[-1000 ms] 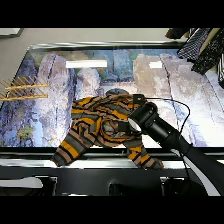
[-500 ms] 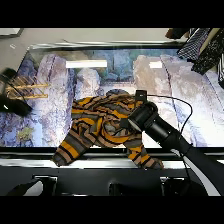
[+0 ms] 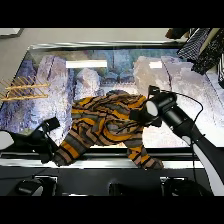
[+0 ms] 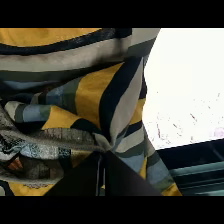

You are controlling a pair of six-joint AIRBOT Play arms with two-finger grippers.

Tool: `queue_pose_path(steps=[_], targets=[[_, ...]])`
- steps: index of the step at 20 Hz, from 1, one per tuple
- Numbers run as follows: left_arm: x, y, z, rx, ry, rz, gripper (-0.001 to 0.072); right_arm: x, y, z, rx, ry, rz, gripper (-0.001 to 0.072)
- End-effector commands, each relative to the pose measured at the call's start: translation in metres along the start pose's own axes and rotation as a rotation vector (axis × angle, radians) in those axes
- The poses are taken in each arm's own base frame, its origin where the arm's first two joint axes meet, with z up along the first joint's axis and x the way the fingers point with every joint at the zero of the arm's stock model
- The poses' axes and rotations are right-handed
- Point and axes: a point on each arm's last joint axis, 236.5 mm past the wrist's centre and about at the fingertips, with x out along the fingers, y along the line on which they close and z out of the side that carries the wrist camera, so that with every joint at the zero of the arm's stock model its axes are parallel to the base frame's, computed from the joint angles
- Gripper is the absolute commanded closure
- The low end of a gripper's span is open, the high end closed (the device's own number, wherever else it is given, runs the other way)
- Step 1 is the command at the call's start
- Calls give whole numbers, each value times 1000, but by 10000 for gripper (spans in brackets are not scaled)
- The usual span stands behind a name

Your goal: Fold the clothes and pants, and hang the long-sleeved shirts on hangers.

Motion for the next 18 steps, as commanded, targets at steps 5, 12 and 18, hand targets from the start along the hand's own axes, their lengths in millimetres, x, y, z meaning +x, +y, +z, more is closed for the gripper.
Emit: queue_pose_path(steps=[5, 12, 18], targets=[[12, -22, -5, 149, 18, -55, 689, 0, -6, 15, 28, 6, 54, 690], [27, -17, 1, 145, 35, -97, 689, -2, 11, 14, 31, 9, 125, 690], [40, -14, 1, 144, 72, -144, 689, -9, 41, 4, 9, 49, 246, 690]])
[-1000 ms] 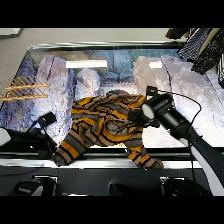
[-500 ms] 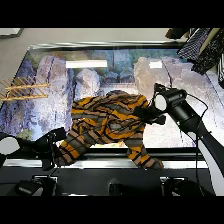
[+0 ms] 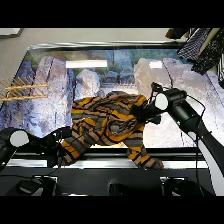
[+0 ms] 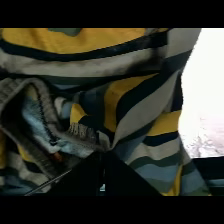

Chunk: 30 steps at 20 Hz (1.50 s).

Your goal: Fold the clothes and pants, and hang the long-sleeved shirts on hangers.

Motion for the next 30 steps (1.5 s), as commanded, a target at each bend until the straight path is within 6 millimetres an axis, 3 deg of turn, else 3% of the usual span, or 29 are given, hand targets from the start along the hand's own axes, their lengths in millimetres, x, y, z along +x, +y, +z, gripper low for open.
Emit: queue_pose_path(steps=[1, 11, 14, 18, 22, 27, 30], targets=[[4, 5, 4, 3, 13, -22, 689, -6, 21, -7, -48, 11, 69, 690], [-9, 37, 41, 144, 21, -19, 689, -93, 67, 1, -186, -95, 135, 690], [-3, 43, 60, 205, 38, -42, 689, -114, 76, -9, -226, -66, 167, 690], [-4, 65, 88, 240, 30, -39, 689, -113, 57, -20, -266, -12, 90, 690], [5, 75, 110, 236, 14, -76, 689, -114, 61, -24, -315, -4, 112, 690], [31, 48, 130, 339, 30, -154, 689, -113, 52, -3, -361, -87, 56, 690], [44, 38, 136, 354, 45, -167, 689, -118, 61, -12, -392, -66, 105, 690]])
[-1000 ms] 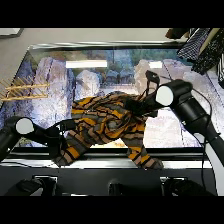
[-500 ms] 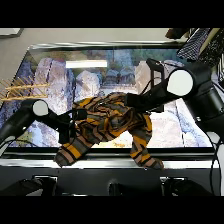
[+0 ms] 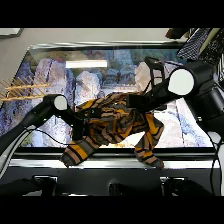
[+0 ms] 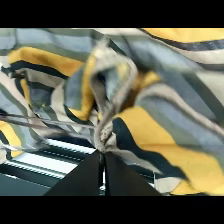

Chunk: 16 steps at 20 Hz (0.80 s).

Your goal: Fold the clothes and pants, and hang the long-sleeved shirts on hangers.

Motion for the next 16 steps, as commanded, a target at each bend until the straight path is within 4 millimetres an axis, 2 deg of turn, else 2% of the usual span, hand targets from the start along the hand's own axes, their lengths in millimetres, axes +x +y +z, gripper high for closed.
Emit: queue_pose_path(steps=[1, 4, 6, 8, 11, 16], targets=[[15, -5, 12, 12, 7, -23, 689, -10, 7, 0, -40, -17, 29, 690], [17, 1, 18, -14, -10, 5, 689, -32, 8, -2, -37, -48, 34, 690], [16, 4, 31, -27, -67, 14, 688, -34, 5, -8, -22, -30, 26, 690], [14, 5, 51, -46, -149, 19, 688, -32, -1, -5, -21, -41, -1, 690], [11, 5, 69, -58, -226, 16, 689, -22, -8, -1, -24, -30, -36, 690], [13, -1, 78, -21, -241, 9, 688, -7, -2, 1, -41, 3, -20, 690]])
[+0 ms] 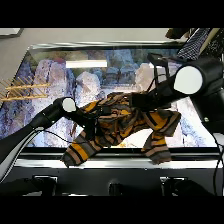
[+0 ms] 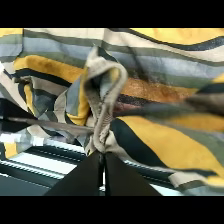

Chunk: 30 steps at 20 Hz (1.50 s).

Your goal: Fold the clothes and pants, and hang the long-sleeved shirts on hangers.

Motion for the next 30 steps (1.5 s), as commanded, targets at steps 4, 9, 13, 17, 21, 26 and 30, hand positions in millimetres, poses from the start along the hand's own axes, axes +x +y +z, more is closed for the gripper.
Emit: queue_pose_path(steps=[4, 9, 13, 17, 21, 26, 30], targets=[[3, 2, 17, 14, -49, 24, 688, 3, 3, -20, -57, 95, 11, 342], [3, 3, 18, 13, -56, 31, 688, -54, -57, -10, -102, -85, -213, 202], [3, 3, 18, 13, -55, 31, 689, -105, -138, -1, 95, -217, -386, 159], [3, 3, 18, 13, -54, 30, 688, -78, -94, 11, -374, -140, -51, 176], [3, 3, 18, 13, -54, 29, 687, -41, -67, -4, -903, 11, 66, 183], [3, 3, 17, 15, -50, 31, 687, 8, -66, -1, -1049, 135, 137, 184], [3, 3, 17, 15, -50, 31, 687, 33, -62, -4, -1073, 192, 222, 187]])
